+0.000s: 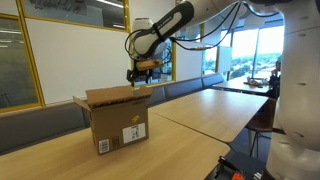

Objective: Put the rope, the measuring tape at the right, the turnip plushie and the measuring tape in the box respectively

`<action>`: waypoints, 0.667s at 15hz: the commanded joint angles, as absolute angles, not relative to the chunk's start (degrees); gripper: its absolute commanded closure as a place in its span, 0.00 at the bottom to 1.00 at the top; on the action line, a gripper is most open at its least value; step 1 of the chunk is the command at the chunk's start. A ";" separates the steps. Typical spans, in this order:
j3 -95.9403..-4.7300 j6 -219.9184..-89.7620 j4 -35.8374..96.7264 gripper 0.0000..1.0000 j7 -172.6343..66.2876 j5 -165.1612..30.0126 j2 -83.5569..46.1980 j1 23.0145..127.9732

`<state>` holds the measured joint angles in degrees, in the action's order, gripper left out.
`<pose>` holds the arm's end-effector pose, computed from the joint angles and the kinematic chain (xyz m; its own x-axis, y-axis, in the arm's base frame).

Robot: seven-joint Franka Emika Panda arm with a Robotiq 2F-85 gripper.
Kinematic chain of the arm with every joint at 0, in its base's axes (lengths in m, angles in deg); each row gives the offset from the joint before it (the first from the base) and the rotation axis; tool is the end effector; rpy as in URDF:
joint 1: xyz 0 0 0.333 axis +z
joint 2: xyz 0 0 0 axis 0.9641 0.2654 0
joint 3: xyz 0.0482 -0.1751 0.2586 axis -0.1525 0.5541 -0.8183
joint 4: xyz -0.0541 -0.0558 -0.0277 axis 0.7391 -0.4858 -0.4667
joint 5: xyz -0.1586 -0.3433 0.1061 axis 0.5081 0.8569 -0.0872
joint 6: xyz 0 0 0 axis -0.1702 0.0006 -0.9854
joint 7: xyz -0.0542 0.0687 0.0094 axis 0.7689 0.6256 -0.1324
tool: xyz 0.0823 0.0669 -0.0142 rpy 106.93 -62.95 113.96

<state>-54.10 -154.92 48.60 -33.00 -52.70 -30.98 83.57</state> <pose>0.6012 0.0884 0.4864 0.9151 -0.0650 0.3980 -0.1231 -0.9848 0.1224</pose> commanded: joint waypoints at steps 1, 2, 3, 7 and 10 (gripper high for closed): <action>-55.81 -152.29 60.55 0.00 -32.00 -51.20 -44.24 82.13; -56.34 -150.97 62.73 0.00 -32.82 -52.07 -46.96 81.63; -56.79 -149.73 65.09 0.00 -33.55 -52.74 -49.66 81.13; -57.32 -145.80 72.43 0.00 -38.13 -57.19 -57.72 79.81; -55.64 -142.89 77.17 0.00 -45.54 -62.83 -62.37 79.60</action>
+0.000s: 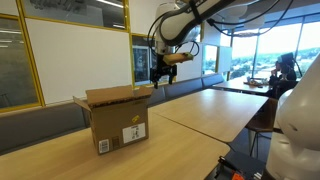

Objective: Put the rope, the measuring tape at the right, the turnip plushie and the measuring tape in the box respectively

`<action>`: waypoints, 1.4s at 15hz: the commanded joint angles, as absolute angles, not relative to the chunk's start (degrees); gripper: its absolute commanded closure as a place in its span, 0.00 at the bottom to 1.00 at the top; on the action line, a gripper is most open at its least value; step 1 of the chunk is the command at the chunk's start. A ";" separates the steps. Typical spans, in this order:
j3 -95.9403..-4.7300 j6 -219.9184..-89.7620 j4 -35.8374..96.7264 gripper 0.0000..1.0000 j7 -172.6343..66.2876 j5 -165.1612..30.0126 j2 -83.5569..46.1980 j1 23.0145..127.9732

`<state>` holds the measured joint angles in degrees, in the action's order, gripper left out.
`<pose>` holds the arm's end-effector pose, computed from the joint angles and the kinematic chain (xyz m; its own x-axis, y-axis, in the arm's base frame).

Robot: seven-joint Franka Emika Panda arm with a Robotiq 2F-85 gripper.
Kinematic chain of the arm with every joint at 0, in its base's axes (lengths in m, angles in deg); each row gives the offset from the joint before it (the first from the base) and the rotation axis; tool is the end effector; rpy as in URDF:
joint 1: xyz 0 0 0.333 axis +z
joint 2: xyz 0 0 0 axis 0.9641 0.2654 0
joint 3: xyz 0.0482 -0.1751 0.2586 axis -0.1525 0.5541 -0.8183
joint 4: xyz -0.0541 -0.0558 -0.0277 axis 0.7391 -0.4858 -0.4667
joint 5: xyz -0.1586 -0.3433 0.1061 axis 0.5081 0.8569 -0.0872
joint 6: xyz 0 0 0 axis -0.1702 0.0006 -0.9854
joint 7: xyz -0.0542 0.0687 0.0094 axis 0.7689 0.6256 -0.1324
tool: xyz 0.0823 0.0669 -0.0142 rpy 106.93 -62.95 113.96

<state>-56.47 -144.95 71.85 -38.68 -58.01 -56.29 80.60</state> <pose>0.4537 0.0580 0.4998 0.9653 -0.0655 0.2527 -0.1029 -0.9851 0.1379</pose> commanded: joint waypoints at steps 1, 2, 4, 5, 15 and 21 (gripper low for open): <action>-55.00 -141.57 78.40 0.00 -48.13 -64.40 -63.72 79.49; -54.20 -140.22 79.65 0.00 -50.98 -65.97 -65.05 79.48; -52.46 -135.92 81.40 0.00 -57.13 -68.66 -67.77 79.51; -51.81 -133.41 82.00 0.00 -59.52 -69.42 -69.07 79.39; -51.41 -121.98 83.28 0.00 -61.96 -68.44 -75.62 76.04; -51.39 -121.84 84.37 0.00 -61.84 -68.40 -77.17 75.65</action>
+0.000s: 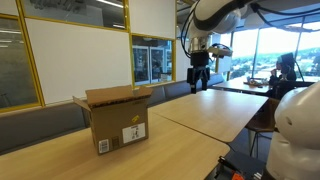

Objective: Put the rope, the measuring tape at the right, the turnip plushie and the measuring tape in the box respectively

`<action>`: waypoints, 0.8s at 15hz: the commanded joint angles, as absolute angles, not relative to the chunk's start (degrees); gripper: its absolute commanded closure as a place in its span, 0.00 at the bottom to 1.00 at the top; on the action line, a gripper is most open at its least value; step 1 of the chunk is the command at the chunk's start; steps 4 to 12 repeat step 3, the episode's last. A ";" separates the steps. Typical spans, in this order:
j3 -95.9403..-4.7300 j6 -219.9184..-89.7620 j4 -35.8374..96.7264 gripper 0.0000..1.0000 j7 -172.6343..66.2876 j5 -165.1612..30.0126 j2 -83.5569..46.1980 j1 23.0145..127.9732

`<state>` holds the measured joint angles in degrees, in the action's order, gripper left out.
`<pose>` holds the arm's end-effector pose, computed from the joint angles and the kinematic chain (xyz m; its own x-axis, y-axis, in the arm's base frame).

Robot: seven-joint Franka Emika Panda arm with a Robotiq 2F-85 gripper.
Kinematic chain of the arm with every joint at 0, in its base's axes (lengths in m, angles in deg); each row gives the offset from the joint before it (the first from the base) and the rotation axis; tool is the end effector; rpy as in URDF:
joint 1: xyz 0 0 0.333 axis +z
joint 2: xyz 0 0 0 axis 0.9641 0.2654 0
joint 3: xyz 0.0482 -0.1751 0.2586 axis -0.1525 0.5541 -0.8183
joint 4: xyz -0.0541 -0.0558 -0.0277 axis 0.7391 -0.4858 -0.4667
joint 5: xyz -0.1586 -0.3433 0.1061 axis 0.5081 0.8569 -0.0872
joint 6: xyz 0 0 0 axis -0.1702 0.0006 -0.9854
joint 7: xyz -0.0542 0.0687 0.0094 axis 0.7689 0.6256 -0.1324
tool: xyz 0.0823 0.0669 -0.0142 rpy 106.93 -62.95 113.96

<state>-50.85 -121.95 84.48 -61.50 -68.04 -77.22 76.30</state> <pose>0.3244 -0.0151 0.4956 0.9970 0.0606 -0.0476 0.0606 -0.9982 -0.0017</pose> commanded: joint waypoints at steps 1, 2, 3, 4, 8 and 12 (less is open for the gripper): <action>-51.40 -121.84 84.39 0.00 -61.84 -68.40 -77.17 75.65; -51.40 -121.84 84.42 0.00 -61.83 -68.40 -77.17 75.65; -51.40 -121.84 84.42 0.00 -61.82 -68.40 -77.17 75.65; -51.40 -121.84 84.42 0.00 -61.82 -68.40 -77.17 75.65; -51.40 -121.84 84.42 0.00 -61.82 -68.40 -77.17 75.65; -51.40 -121.84 84.42 0.00 -61.82 -68.40 -77.17 75.65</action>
